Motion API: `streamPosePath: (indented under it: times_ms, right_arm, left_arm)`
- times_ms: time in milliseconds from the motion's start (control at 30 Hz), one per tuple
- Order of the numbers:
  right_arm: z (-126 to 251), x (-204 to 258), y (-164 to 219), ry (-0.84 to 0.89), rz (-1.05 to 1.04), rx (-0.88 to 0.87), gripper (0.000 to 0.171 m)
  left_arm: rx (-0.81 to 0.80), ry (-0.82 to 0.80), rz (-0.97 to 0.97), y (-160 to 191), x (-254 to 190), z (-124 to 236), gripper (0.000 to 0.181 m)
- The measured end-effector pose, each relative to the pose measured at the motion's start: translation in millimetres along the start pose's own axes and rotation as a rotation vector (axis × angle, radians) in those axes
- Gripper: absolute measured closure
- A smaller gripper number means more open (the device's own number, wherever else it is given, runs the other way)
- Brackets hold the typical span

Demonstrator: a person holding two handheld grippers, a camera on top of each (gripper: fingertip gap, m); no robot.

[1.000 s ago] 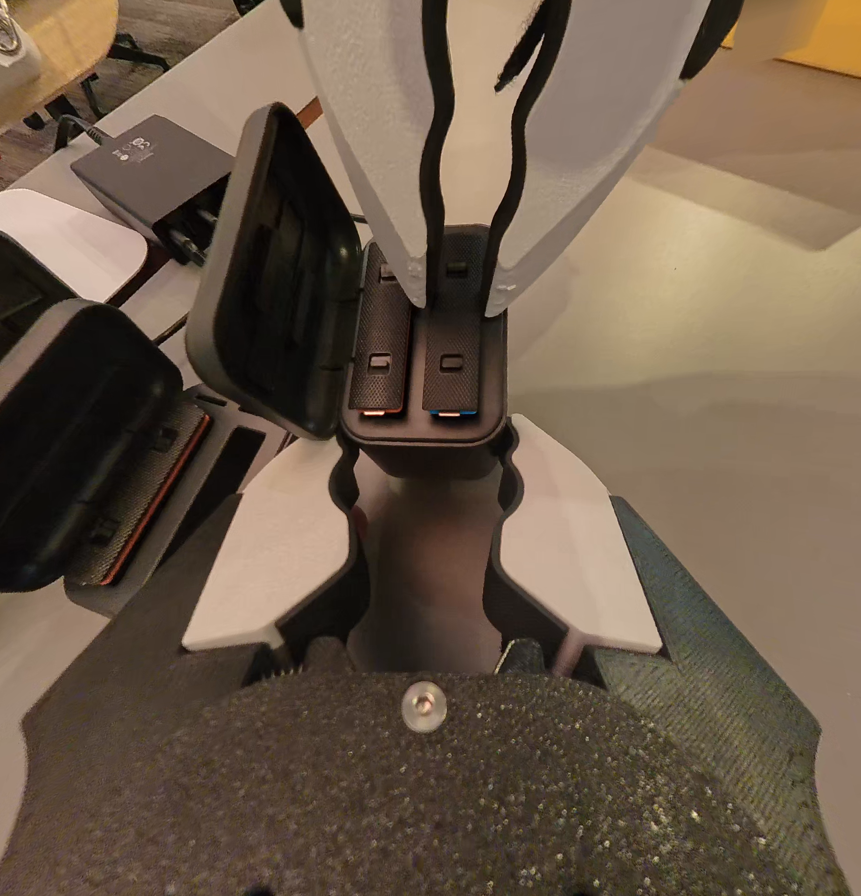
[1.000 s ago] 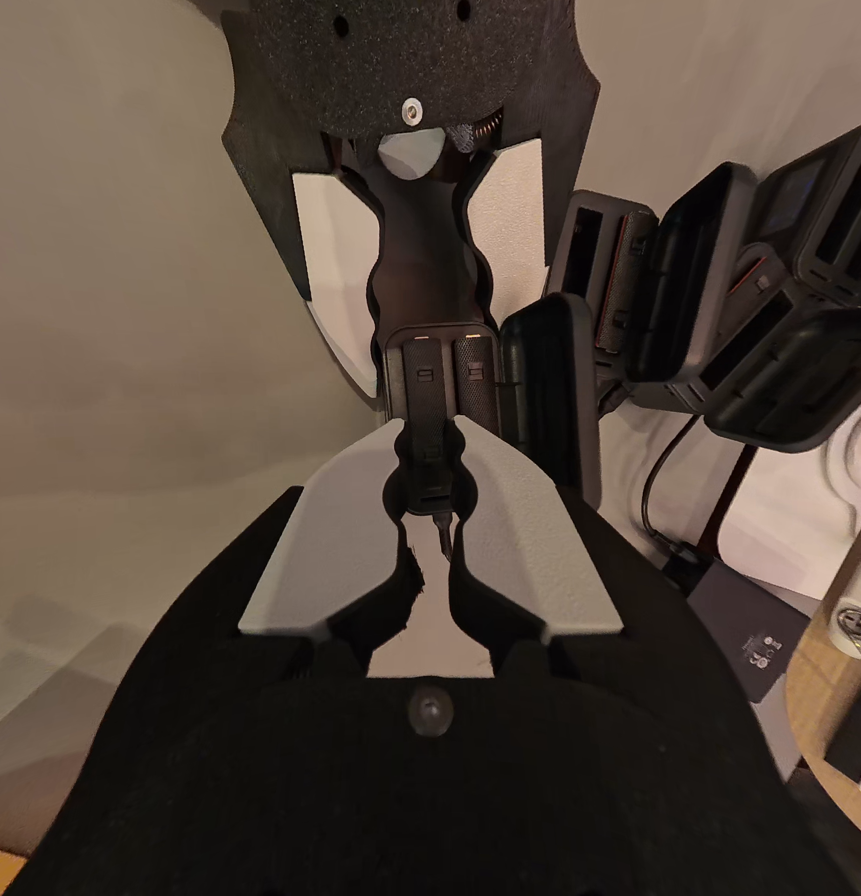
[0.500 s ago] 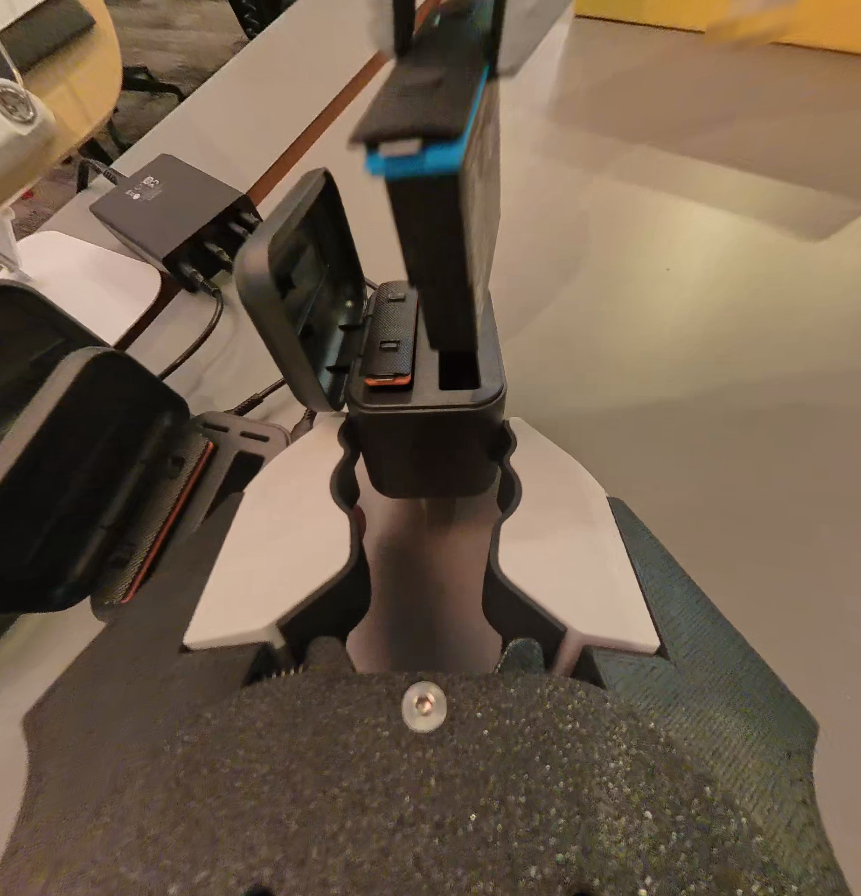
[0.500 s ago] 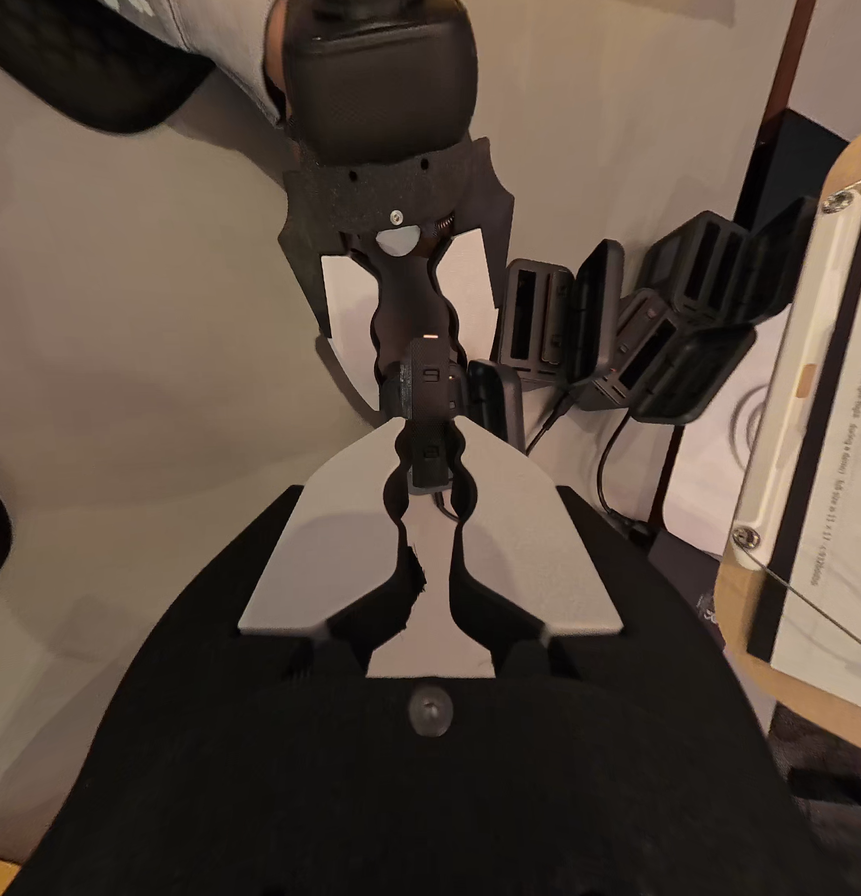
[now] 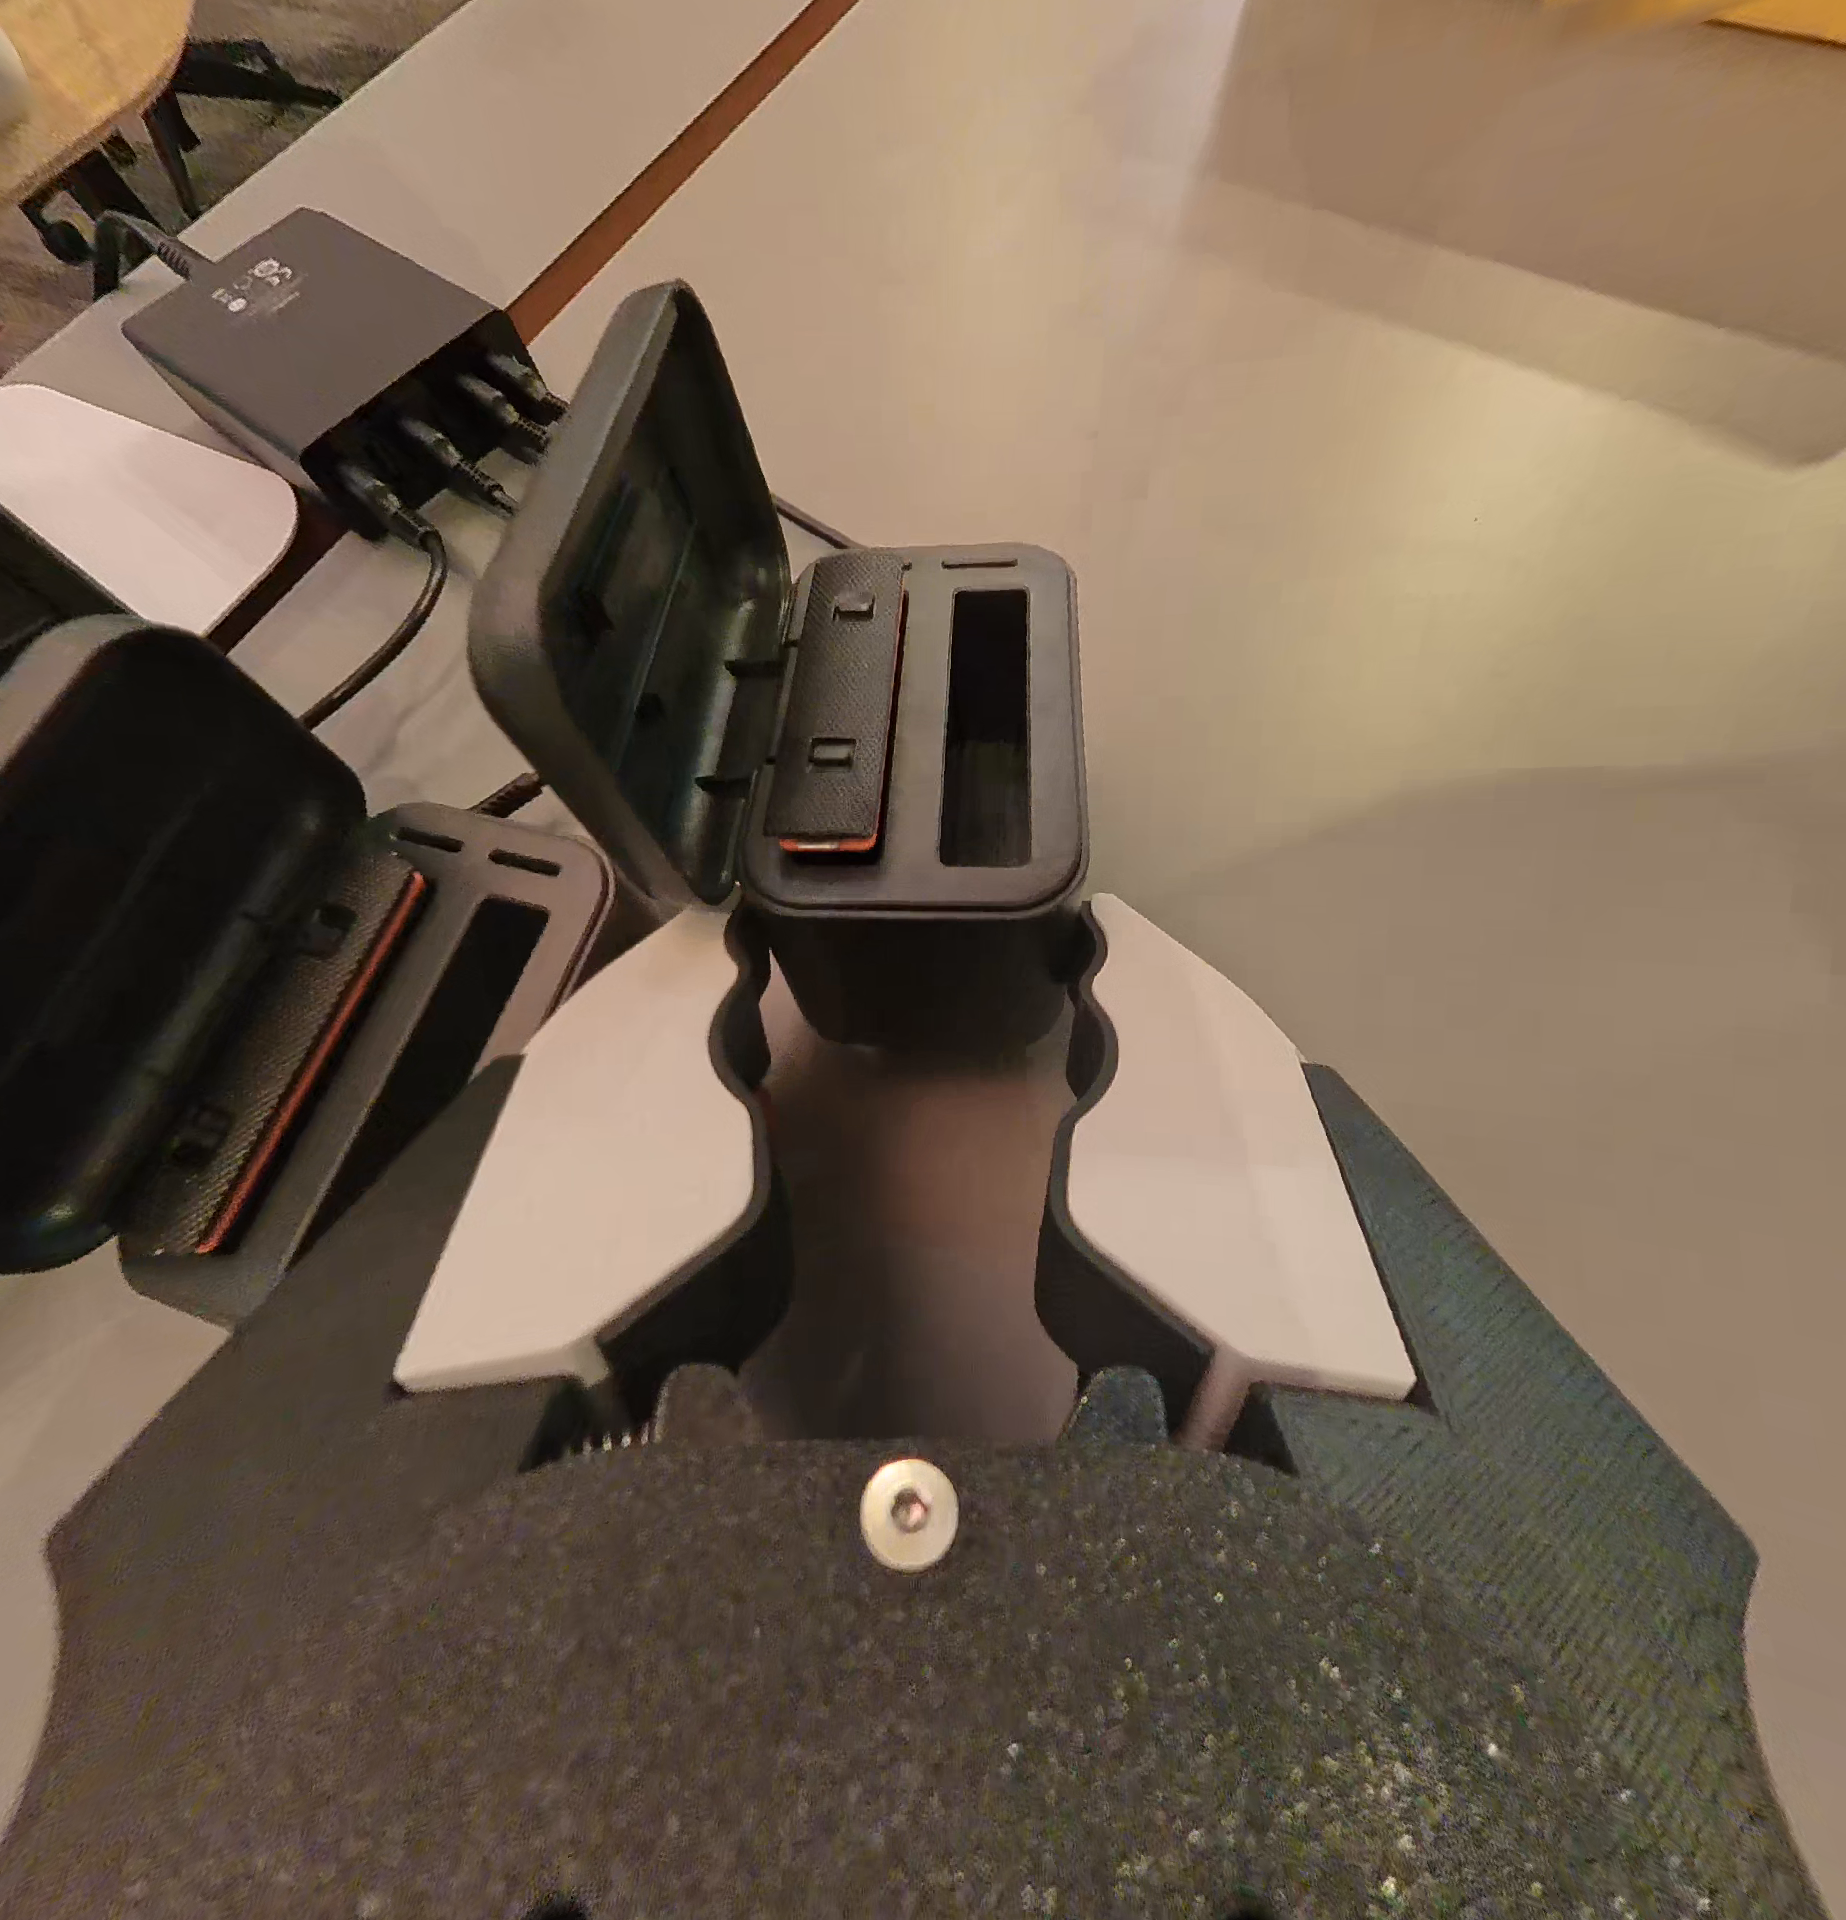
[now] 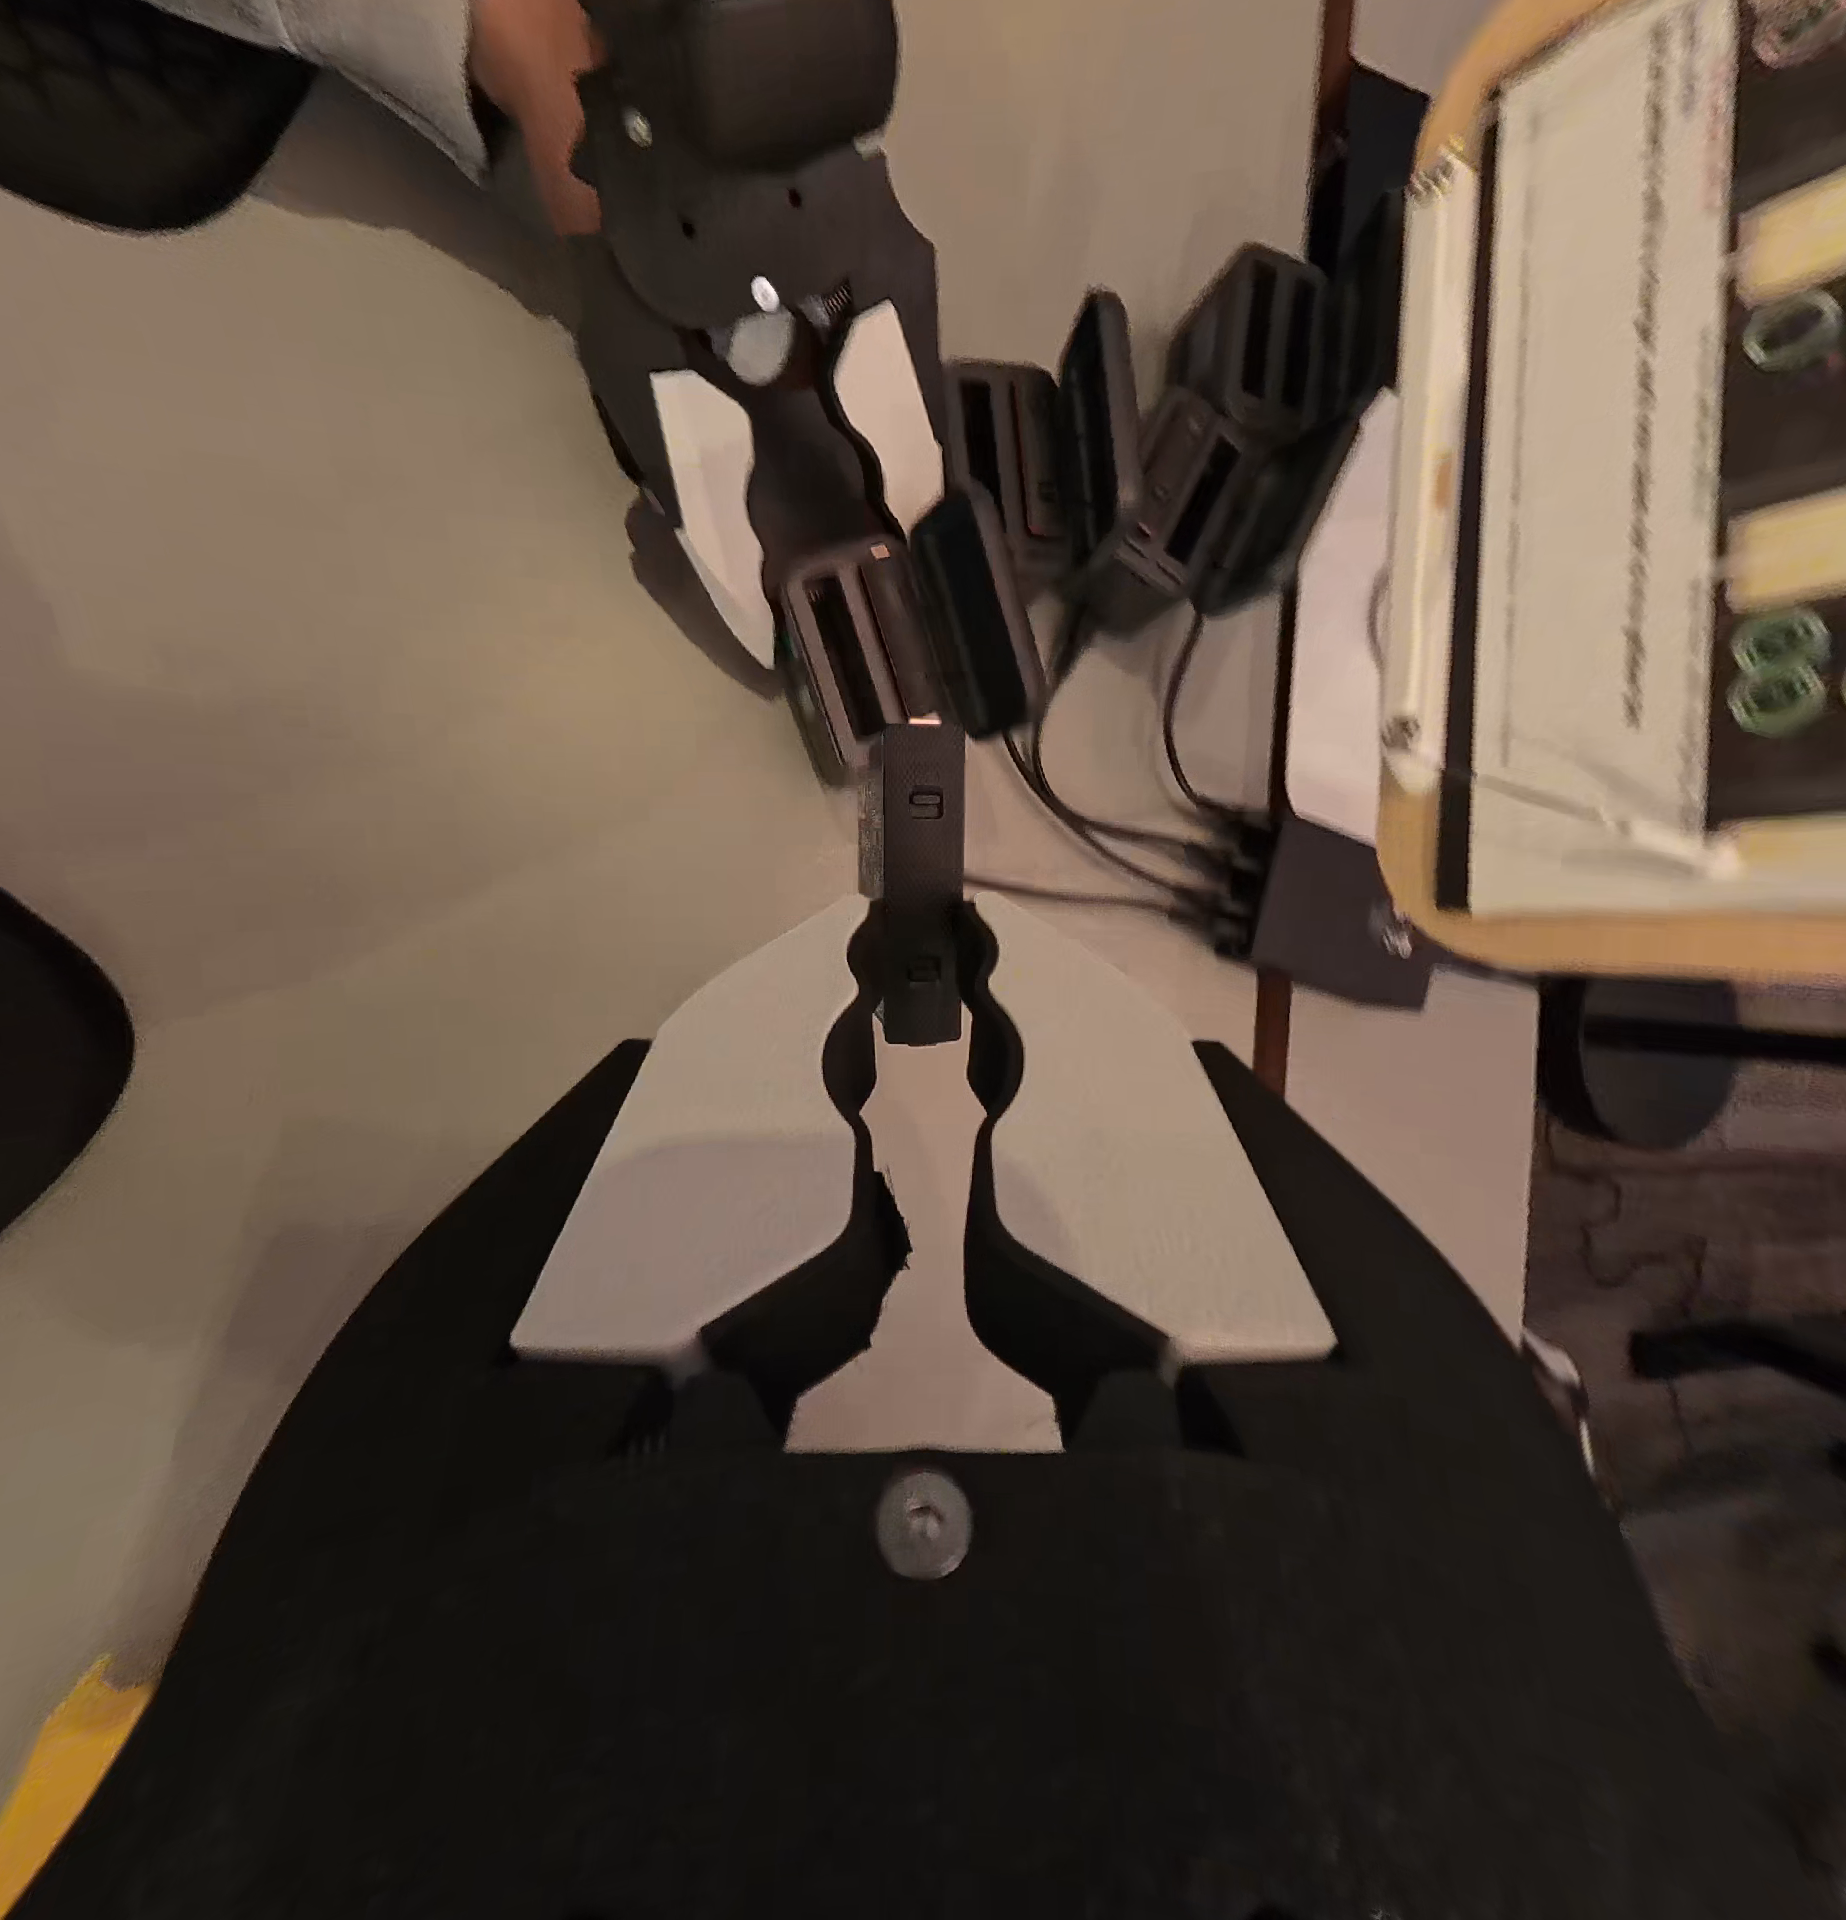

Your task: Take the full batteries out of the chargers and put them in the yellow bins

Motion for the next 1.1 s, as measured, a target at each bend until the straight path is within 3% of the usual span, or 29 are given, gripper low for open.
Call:
streamPosePath:
  times_ms: [33,300,467,600,767,967,1100]
  right_arm:
    - [11.4,0.9,9.8,0.026,-0.026,0.010,0.159]
    - [103.5,16.1,108.4,0.244,-0.272,0.170,0.158]
    - [127.9,37.4,178.3,0.304,-0.421,0.309,0.158]
    - [115.1,57.1,227.0,0.284,-0.494,0.400,0.158]
    - [71.2,76.1,270.6,0.211,-0.531,0.448,0.158]
    - [31.8,73.1,282.3,0.207,-0.436,0.555,0.158]
    - [26.9,67.2,285.2,0.201,-0.408,0.596,0.158]
  left_arm:
    - [0.006,0.000,0.002,0.9,0.0,-0.9,0.125]
    - [0.032,-0.011,0.000,3.3,-0.7,-3.7,0.125]
    - [0.036,-0.018,0.003,3.6,-0.8,-4.2,0.124]
    - [0.036,-0.036,0.005,3.9,-0.9,-4.2,0.122]
    - [0.025,-0.061,0.009,4.9,-2.1,-1.7,0.121]
    - [0.004,-0.105,0.006,5.6,-2.5,1.8,0.125]
    - [0.001,-0.107,0.012,5.8,-2.1,2.4,0.126]
Point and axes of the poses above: each gripper's, where its closed fingertips meet, z back along the fingers, y out of its underside, x = y × z across the jaws, the point moved 9 cm from there along z, back along the fingers, and after that the axes turned 4 degrees about x, right-handed, at the moved point
